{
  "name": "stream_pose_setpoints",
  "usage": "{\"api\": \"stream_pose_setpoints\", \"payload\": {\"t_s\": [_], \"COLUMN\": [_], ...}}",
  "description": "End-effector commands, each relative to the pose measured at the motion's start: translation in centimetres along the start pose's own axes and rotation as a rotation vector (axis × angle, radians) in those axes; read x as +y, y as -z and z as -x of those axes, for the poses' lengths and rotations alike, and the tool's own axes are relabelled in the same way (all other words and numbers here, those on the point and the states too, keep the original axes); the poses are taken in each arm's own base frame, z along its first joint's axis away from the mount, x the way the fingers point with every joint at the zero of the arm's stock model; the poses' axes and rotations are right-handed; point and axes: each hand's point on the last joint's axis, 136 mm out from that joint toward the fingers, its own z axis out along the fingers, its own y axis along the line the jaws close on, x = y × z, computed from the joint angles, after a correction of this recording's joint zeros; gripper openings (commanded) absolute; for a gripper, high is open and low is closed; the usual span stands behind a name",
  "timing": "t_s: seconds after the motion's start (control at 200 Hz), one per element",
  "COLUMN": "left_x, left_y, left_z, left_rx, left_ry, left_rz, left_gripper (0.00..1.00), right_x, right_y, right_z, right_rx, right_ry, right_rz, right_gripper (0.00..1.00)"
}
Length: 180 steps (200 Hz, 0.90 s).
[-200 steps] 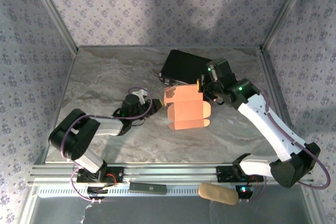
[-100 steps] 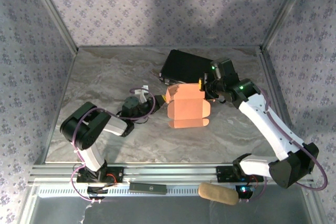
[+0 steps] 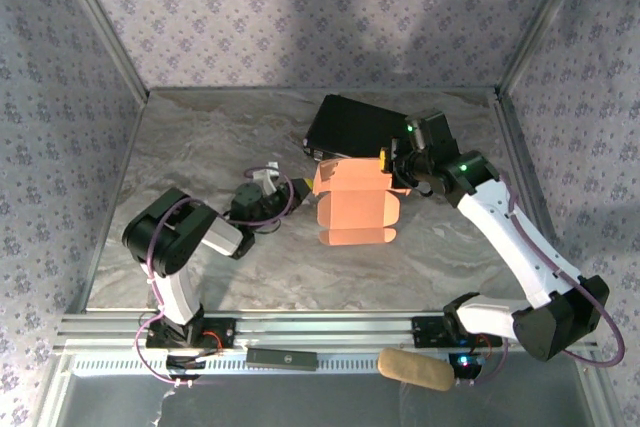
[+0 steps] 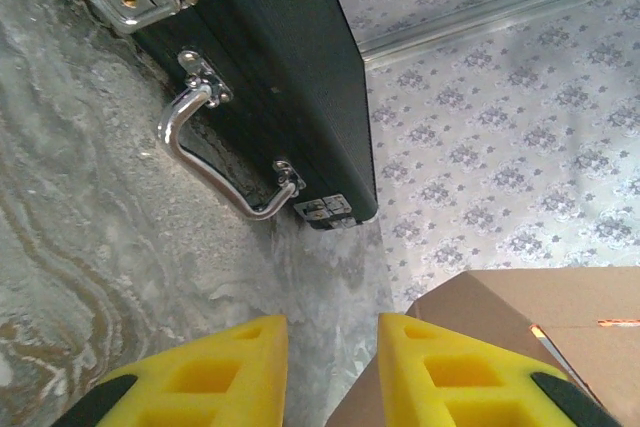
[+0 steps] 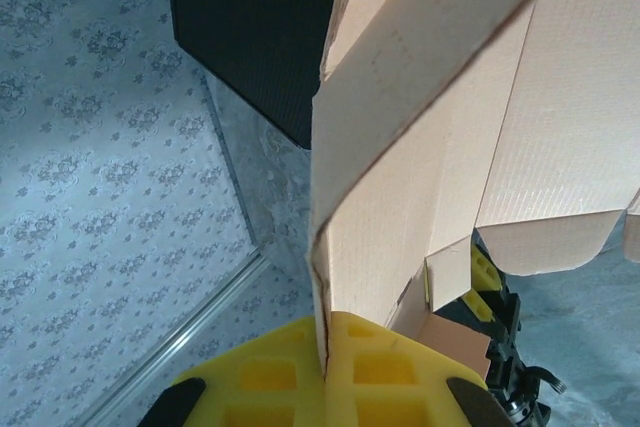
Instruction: Fold the paper box
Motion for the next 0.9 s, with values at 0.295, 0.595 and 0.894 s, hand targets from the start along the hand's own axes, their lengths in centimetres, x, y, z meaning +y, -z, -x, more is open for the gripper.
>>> {"api": "stream_pose_setpoints", "payload": {"t_s": [0.295, 0.595, 0.894], "left_x": [-4.8, -5.0, -4.0], "left_y": [-0.4, -0.3, -0.5], "left_z": [-1.9, -2.7, -3.5], "left_rx": [-0.027, -0.05, -0.043], "left_ry": [-0.057, -0.088, -0.094], "left_rz": [-0.148, -0.129, -0.094], "left_gripper": [0.3, 0.38, 0.39], "right_x": [0.3, -0.2, -1.1], "right_y": [-0.4, -0.9, -1.5], "right_z": [-0.1, -0.2, 0.0], "right_rx": [0.026, 0.041, 0.043], "right_ry": [-0.023, -0.024, -0.018], "right_rz": [0.016, 0.009, -0.009], "right_gripper": [0.0, 0.0, 0.0]}}
